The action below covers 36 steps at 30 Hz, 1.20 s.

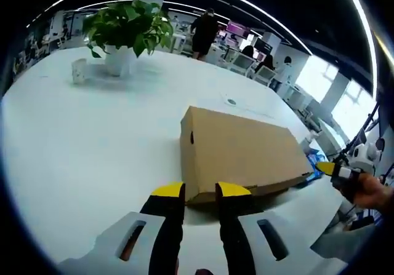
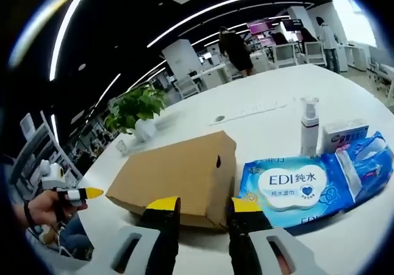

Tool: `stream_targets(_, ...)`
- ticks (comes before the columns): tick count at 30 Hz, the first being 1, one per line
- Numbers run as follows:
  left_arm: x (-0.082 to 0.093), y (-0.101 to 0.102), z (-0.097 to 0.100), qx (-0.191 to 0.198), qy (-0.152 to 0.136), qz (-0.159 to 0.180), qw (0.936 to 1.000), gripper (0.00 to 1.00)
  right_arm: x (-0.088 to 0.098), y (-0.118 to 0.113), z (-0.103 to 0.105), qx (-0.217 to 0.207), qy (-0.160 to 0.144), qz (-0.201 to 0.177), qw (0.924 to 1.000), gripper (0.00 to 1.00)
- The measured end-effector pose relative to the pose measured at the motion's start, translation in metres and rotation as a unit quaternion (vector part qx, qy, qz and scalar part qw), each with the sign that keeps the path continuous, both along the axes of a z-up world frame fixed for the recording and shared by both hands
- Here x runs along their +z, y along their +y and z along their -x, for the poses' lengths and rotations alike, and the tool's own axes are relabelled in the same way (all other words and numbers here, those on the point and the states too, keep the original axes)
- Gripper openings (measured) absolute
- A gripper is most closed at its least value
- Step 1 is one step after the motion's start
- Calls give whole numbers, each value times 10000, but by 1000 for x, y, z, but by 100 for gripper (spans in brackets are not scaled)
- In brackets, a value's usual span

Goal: Operate the shoe box by opening the lid, removing the specified soft item, and placing it in the target area until the item is outside and the box remains undamaged.

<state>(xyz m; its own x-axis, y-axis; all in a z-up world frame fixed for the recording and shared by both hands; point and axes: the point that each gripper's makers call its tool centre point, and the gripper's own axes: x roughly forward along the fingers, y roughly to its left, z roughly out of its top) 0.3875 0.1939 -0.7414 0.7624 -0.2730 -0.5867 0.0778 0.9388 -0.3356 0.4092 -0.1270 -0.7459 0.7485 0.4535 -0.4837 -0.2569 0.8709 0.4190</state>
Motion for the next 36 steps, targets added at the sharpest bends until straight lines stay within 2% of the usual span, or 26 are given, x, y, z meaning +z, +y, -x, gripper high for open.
stream_targets(7, 18, 12, 26, 277, -292, 35, 9992, 26, 13, -52, 27, -324, -184, 229, 9990, 36)
stream_targets(11, 26, 4, 44, 189, -395, -46, 9990, 30, 27, -80, 43, -555, -359, 408, 9970, 39)
stream_targets(14, 29, -1, 53, 138, -432, -105, 9989, 32, 37, -92, 56, -571, -469, 574, 9956, 41)
stream_targets(16, 34, -7, 58, 90, -494, -108, 9987, 35, 44, -98, 65, -614, -543, 641, 9946, 42)
stream_targets(19, 36, -17, 64, -127, -538, -288, 9981, 38, 54, -98, 75, -550, -682, 767, 9932, 46)
stream_targets(21, 35, -20, 65, -177, -553, -291, 9979, 40, 53, -99, 83, -497, -645, 902, 9926, 48)
stream_targets(26, 36, -34, 72, -339, -572, -408, 9970, 42, 40, -102, 93, -528, -519, 886, 9933, 49)
stream_targets(28, 35, -39, 74, -434, -574, -446, 9964, 44, 43, -107, 97, -673, -584, 890, 9920, 49)
stream_targets(31, 36, -42, 76, -505, -643, -523, 9953, 44, 45, -110, 103, -606, -638, 1087, 9902, 50)
stream_targets(36, 26, -42, 79, -553, -508, -561, 9956, 44, 46, -113, 108, -670, -689, 1147, 9887, 51)
